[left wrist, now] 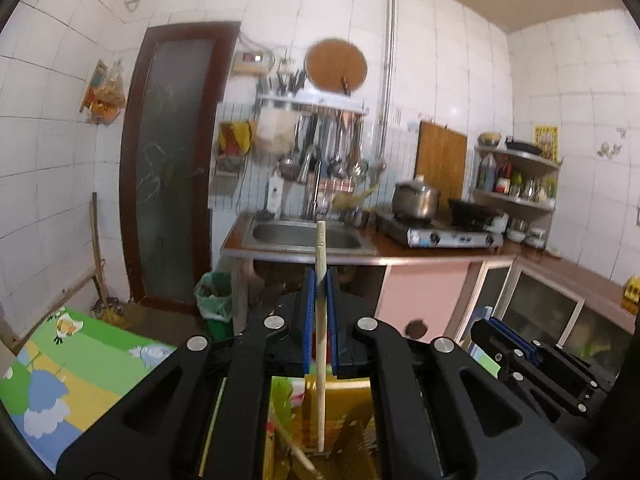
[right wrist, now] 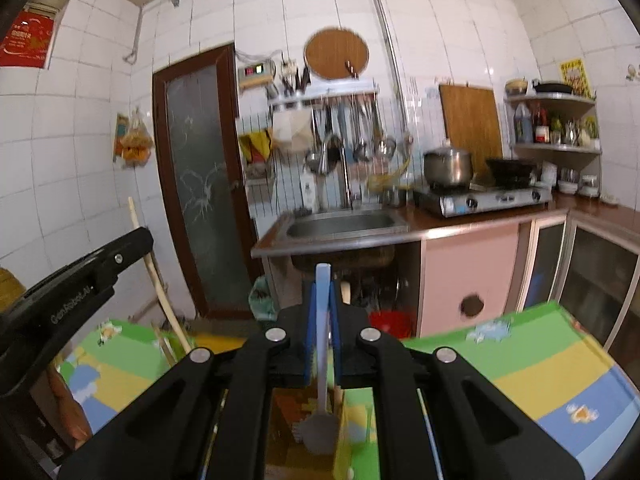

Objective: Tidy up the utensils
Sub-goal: 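Open both tools to drop the chopstick and spoon into the yellow holder, then move both tools back down toward the remaining utensils on the table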

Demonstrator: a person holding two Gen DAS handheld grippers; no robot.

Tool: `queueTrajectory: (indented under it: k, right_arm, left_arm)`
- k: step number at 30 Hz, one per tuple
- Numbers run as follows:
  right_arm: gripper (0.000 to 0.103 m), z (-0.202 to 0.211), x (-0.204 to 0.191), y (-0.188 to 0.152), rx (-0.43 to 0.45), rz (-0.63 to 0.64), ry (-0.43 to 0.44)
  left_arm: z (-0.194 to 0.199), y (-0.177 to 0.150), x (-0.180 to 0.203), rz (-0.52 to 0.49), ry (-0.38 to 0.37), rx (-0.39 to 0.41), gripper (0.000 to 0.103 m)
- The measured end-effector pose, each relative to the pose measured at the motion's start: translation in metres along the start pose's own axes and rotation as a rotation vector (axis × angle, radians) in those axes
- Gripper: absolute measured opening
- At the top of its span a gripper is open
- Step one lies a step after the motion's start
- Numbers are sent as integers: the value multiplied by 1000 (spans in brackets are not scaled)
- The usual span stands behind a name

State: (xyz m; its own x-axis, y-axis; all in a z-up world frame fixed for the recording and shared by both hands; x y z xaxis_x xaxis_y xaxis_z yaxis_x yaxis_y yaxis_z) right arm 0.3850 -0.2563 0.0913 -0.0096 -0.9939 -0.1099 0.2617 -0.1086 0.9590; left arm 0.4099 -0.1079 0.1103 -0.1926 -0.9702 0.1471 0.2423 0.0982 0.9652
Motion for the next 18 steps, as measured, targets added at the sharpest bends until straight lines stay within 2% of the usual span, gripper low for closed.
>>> queueTrajectory:
  k: [6, 9, 11, 13, 18]
  right_arm:
    - [8, -7, 3, -30, -124, 18, -8]
    - [8, -1, 8, -34, -167, 10, -29]
    - [8, 7, 12, -34, -193, -5, -32]
    - [8, 19, 15, -34, -208, -21, -39]
    - [9, 60, 18, -46, -239, 2, -56]
  left_arm:
    - [-6, -24, -9, 0, 15, -97, 7]
    - [6, -28, -18, 6, 34, -124, 26]
    - [23, -26, -26, 19, 46, -122, 55]
    - [44, -23, -36, 30, 68, -113, 74]
    - [95, -27, -60, 23, 115, -136, 92]
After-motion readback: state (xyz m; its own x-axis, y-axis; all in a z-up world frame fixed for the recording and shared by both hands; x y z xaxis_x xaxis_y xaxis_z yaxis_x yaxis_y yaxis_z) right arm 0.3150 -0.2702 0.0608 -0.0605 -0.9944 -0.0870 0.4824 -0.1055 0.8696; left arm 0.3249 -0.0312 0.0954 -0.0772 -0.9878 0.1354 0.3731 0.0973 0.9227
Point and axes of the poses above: each gripper's, at about its wrist camera, not at the fingertips, and z roughly against the way its jaws point, x to its right, y to its top, the point moved 6 cm from there along -z, roughly the way its jaws point, and after that the axes turned 2 degrees about z, right-handed, at the moved point
